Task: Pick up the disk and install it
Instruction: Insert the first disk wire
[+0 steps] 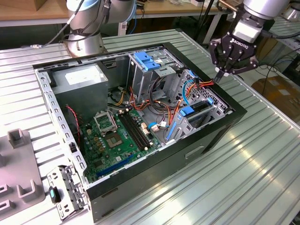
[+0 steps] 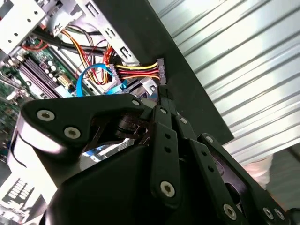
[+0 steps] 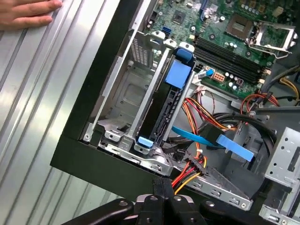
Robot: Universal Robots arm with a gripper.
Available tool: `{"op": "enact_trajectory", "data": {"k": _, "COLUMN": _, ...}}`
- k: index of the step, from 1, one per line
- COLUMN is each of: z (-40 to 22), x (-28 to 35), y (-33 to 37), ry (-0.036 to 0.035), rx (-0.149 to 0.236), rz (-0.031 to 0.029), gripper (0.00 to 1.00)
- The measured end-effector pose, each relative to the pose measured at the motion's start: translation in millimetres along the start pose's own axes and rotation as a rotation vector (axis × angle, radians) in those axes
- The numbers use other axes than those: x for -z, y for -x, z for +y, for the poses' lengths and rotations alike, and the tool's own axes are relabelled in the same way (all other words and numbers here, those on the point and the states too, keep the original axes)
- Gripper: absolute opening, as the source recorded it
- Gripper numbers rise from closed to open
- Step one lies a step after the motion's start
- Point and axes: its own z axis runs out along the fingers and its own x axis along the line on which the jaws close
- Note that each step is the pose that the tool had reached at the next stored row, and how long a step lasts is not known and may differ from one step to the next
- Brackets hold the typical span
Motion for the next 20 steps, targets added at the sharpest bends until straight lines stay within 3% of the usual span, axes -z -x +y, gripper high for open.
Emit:
{"op": "enact_trajectory", "data": {"k": 8, "z": -0.5, "x": -3.4, "y": -0.2, "ry": 0.0001, "rx": 0.162, "rz": -0.0018, "gripper": 0.11}}
{"op": "enact_trajectory", "data": {"k": 11, "z": -11.9, "x": -5.3, "y": 2.2, "ry": 0.0001, "rx": 0.169, "rz": -0.002, "gripper": 0.11}}
{"op": "enact_trajectory", "data": {"k": 14, "z": -15.7, "x": -5.8, "y": 7.4, "ry": 0.0002, "rx": 0.178, "rz": -0.0019, "gripper": 0.11}}
{"op": "enact_trajectory", "data": {"k": 15, "z": -15.9, "x": -6.0, "y": 7.7, "ry": 0.0002, "rx": 0.193, "rz": -0.002, "gripper": 0.17}}
{"op": "enact_trajectory", "data": {"k": 16, "z": -15.9, "x": -6.3, "y": 7.7, "ry": 0.0002, "rx": 0.211, "rz": -0.0023, "gripper": 0.17}}
{"op": "enact_trajectory", "data": {"k": 17, "z": -15.9, "x": -6.7, "y": 7.7, "ry": 0.0002, "rx": 0.24, "rz": -0.0025, "gripper": 0.24}}
{"op": "enact_trajectory", "data": {"k": 20, "z": -15.9, "x": -8.6, "y": 7.7, "ry": 0.0002, "rx": 0.319, "rz": -0.0035, "gripper": 0.24}}
